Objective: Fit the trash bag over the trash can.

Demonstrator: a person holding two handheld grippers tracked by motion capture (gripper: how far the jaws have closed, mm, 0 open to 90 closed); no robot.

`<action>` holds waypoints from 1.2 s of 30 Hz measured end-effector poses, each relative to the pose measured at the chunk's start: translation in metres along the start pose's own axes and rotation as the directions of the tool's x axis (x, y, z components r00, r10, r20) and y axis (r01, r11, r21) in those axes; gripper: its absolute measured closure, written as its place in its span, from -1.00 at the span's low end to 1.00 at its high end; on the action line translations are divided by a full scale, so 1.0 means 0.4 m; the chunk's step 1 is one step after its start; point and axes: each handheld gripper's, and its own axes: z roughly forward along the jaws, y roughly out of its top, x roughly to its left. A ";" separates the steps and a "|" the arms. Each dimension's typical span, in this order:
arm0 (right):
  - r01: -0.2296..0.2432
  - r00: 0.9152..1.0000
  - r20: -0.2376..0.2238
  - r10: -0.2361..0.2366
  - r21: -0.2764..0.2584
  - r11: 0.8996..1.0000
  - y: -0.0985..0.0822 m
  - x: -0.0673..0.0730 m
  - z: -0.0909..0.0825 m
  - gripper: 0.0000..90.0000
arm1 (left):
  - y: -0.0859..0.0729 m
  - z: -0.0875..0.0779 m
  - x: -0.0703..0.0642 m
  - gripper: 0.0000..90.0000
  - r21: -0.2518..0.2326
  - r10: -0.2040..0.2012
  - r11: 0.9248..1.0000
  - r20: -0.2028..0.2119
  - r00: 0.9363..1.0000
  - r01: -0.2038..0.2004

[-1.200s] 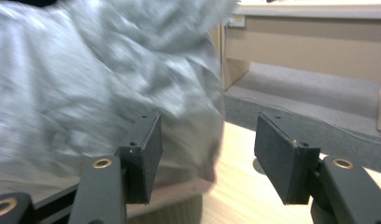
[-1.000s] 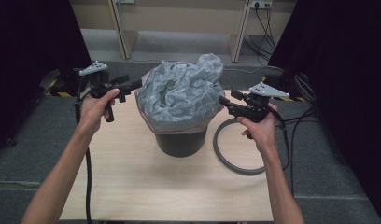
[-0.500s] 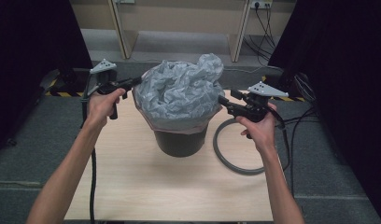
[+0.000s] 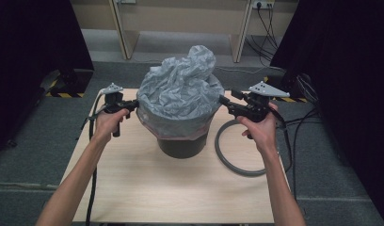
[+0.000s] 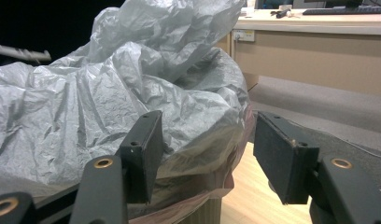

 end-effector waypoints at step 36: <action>0.060 0.998 0.026 -0.061 0.034 0.998 0.102 0.010 0.019 -0.25 | -0.323 -0.193 -0.040 -0.67 0.042 0.103 0.994 -0.050 0.993 -0.101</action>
